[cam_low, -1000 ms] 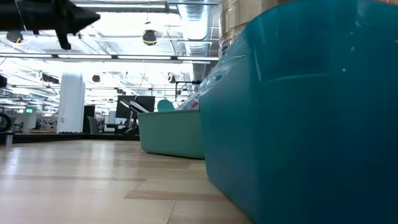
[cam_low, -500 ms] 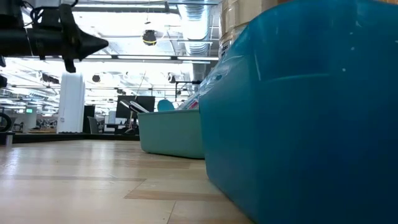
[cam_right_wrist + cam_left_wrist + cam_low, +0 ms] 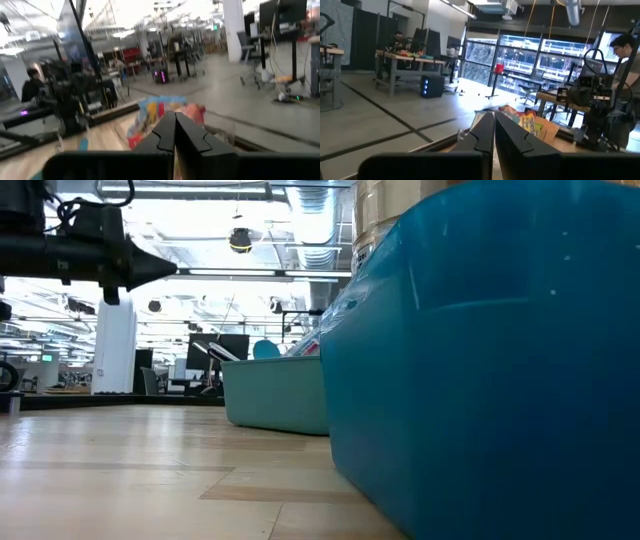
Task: Pick & Place Food Item
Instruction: Return to Home Position
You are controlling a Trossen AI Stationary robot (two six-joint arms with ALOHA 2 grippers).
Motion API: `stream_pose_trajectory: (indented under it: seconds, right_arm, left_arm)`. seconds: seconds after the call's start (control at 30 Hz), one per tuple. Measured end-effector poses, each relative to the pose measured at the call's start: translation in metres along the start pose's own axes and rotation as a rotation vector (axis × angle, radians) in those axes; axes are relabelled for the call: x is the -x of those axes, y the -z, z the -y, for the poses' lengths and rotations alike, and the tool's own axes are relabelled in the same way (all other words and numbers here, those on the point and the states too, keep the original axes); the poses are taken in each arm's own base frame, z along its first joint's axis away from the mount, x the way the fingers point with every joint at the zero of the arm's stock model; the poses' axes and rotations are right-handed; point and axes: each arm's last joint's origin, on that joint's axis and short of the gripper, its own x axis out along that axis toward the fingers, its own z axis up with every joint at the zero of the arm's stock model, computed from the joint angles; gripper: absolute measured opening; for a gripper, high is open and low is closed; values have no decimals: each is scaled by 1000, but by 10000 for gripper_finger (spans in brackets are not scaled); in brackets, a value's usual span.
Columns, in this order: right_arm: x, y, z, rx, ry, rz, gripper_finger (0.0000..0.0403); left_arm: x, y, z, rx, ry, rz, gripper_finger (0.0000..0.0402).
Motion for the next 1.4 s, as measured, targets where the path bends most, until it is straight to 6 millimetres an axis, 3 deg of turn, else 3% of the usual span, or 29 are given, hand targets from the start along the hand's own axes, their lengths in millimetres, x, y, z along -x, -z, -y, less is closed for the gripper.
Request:
stream_pose_trajectory:
  seconds: [0.2,1.4]
  right_arm:
    - [1,12,3,10,26,-125,1]
    - [0,13,3,9,26,-127,1]
  left_arm:
    - [0,2,0,-6,-4,-24,8]
    - [0,2,0,-5,-6,-23,8]
